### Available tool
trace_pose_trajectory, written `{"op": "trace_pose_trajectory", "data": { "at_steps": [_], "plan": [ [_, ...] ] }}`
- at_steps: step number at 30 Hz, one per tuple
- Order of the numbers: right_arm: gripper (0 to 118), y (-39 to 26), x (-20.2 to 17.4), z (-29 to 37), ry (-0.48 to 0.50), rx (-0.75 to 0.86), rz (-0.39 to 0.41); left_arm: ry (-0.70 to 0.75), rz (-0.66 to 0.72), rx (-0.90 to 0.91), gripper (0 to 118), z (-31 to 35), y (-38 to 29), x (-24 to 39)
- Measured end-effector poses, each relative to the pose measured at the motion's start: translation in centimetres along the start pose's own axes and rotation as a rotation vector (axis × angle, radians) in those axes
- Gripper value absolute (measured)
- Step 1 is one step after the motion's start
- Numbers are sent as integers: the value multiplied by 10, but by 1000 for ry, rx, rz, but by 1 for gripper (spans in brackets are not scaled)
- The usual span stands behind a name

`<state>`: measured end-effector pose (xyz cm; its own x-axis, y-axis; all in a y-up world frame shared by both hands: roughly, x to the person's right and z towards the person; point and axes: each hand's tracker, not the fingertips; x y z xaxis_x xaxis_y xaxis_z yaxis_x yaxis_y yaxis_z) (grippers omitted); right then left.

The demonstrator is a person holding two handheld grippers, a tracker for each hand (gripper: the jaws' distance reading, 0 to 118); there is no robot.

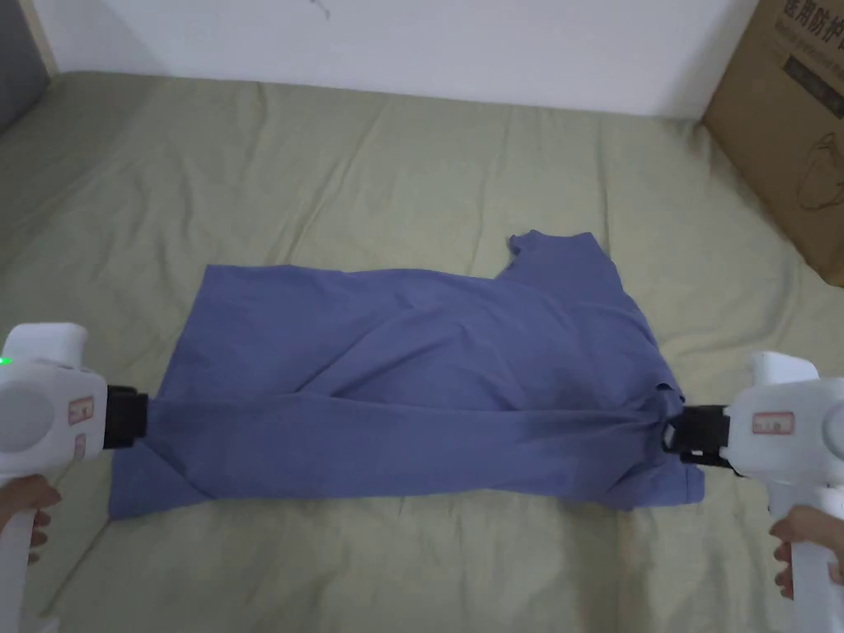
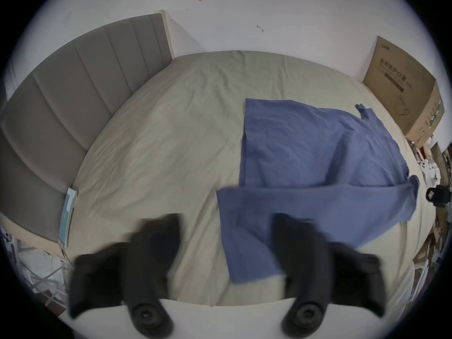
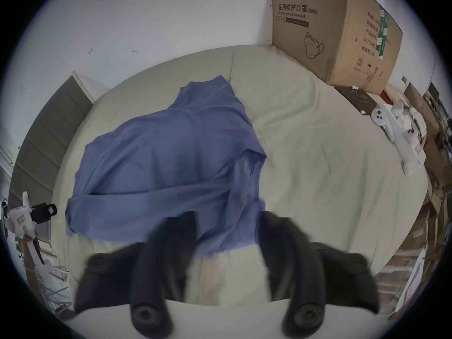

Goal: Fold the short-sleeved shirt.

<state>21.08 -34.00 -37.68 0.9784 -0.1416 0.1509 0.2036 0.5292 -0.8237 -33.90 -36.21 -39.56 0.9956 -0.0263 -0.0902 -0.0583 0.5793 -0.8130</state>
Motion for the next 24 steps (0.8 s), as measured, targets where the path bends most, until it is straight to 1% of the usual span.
{"op": "trace_pose_trajectory", "data": {
  "at_steps": [1,2,3,4,7,8,10,11,12,13,14,15,16,17,18,19,20,21,22,23,24],
  "plan": [
    [2,-11,-1,2,-12,0,-7,-17,-6,-12,8,5,-11,0],
    [1,-20,-1,0,-40,-13,-22,-13,-10,-17,3,8,-21,2],
    [0,-28,0,-3,-71,-41,-21,-7,-9,-14,2,11,-31,4],
    [0,-37,0,-6,-69,-63,-2,1,-4,-13,2,13,-38,6],
    [0,-58,5,-15,-58,-107,-22,-31,59,-19,3,8,-44,5],
    [0,-63,7,-15,-45,-114,-40,-32,97,-19,13,6,-44,5],
    [0,-70,8,-13,-41,-120,-60,-30,127,-27,81,-8,-38,-1],
    [0,-72,8,-13,-39,-121,-61,-31,126,-39,110,-15,-36,1],
    [0,-74,8,-13,-38,-122,-60,-35,110,-62,116,-23,-36,3],
    [0,-74,7,-13,-41,-126,-59,-19,98,-78,110,-30,-37,6],
    [0,-75,6,-13,-43,-128,-57,-5,77,-57,105,-33,-35,11],
    [0,-76,5,-13,-42,-128,-57,26,57,-95,94,-41,-35,13],
    [0,-76,5,-14,-40,-128,-57,41,43,-141,78,-50,-36,15],
    [0,-76,3,-14,-36,-131,-58,33,44,-186,77,-59,-47,15],
    [0,-76,2,-15,-31,-133,-59,0,76,-190,76,-60,-53,13],
    [0,-75,2,-15,-25,-134,-60,26,90,-138,75,-56,-57,16],
    [0,-74,0,-16,-23,-133,-59,40,60,-131,75,-53,-53,19],
    [0,-72,-1,-18,-21,-132,-56,40,46,-131,67,-54,-52,21],
    [0,-69,-2,-20,-17,-131,-48,36,25,-124,52,-55,-48,22],
    [0,-65,-4,-21,-14,-128,-39,40,4,-114,33,-53,-45,23],
    [3,-61,-4,-23,-8,-123,-29,38,7,-109,8,-52,-42,23]
  ]
}}
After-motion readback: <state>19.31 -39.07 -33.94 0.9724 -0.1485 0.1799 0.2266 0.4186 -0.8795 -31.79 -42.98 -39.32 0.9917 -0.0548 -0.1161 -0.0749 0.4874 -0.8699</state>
